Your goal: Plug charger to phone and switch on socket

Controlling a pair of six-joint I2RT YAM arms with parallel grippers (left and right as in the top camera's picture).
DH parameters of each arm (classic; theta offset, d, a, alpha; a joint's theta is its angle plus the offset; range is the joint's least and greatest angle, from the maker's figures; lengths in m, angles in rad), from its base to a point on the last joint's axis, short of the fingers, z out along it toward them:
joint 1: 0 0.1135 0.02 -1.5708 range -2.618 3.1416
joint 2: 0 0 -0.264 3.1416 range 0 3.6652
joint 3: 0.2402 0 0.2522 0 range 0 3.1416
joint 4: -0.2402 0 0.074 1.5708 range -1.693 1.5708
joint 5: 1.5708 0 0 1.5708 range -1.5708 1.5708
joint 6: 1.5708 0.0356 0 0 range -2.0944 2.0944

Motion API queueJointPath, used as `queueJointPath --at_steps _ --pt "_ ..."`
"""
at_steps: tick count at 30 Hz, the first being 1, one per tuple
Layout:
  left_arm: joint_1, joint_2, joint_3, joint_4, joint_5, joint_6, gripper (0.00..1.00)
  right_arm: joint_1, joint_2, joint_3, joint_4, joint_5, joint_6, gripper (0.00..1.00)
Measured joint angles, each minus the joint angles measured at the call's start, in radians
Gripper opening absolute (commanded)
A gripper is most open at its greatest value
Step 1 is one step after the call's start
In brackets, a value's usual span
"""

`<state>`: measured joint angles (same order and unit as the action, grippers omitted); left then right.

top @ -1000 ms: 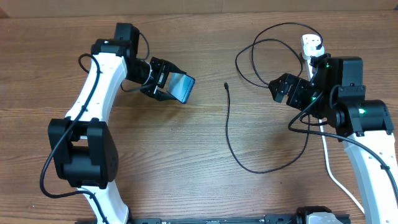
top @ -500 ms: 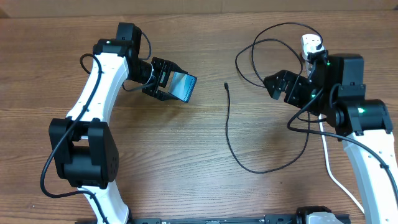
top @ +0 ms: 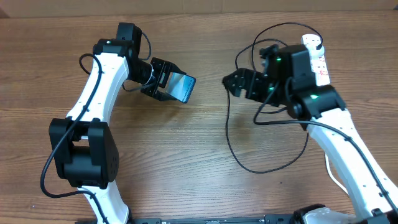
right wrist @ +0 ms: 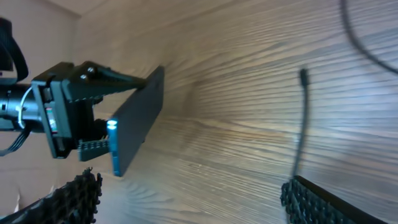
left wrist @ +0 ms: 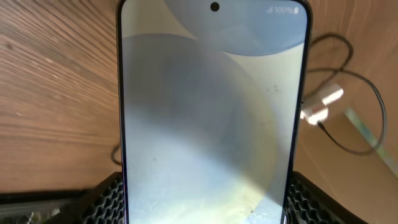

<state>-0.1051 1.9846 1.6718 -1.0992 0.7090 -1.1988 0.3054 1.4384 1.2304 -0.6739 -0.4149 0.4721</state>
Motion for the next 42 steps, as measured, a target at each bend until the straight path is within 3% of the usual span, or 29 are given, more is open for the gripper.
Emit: queueJointPath --at_steps 16,26,34,42 --pt "0.0 0.0 0.0 -0.034 -0.318 -0.045 0.04 0.139 0.173 0.0 0.217 -0.016 0.144 0.91" --pt "0.0 0.0 0.001 -0.033 -0.348 -0.06 0.04 0.224 0.294 0.0 0.344 -0.055 0.196 0.75" --pt "0.0 0.0 0.001 -0.034 -0.347 -0.06 0.04 0.295 0.356 0.0 0.472 -0.059 0.292 0.53" --pt "0.0 0.0 0.001 -0.037 -0.343 -0.06 0.04 0.346 0.356 0.0 0.488 0.046 0.376 0.46"
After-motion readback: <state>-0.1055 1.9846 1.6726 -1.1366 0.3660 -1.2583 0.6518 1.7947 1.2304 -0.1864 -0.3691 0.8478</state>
